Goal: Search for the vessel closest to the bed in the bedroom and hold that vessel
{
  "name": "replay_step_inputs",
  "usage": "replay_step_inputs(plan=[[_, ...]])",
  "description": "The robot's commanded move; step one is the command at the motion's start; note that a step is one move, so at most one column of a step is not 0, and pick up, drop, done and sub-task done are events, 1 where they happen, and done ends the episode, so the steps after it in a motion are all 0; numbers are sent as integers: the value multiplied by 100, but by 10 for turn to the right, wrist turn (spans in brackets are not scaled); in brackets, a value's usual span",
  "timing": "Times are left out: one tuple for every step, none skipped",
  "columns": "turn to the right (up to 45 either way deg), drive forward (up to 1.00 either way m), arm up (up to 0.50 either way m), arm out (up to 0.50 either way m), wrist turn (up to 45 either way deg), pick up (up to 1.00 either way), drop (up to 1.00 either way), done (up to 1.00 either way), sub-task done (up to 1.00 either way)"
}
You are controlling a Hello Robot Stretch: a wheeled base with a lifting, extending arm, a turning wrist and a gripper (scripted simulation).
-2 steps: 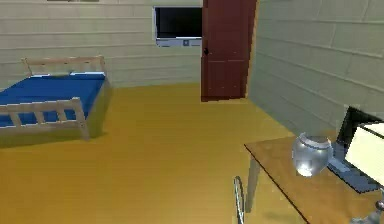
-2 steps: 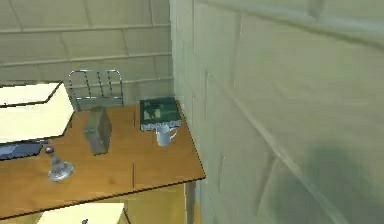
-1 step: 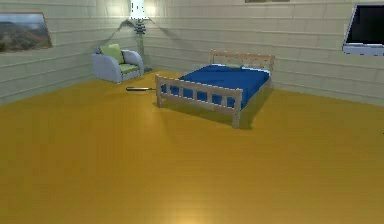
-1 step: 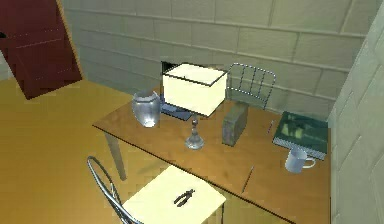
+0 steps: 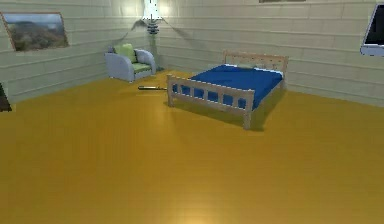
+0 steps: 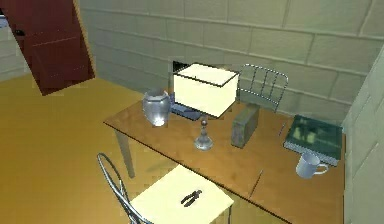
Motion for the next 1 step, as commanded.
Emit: replay_step_inputs(plan=[[0,55,0,0,0,0,0,0,0]])
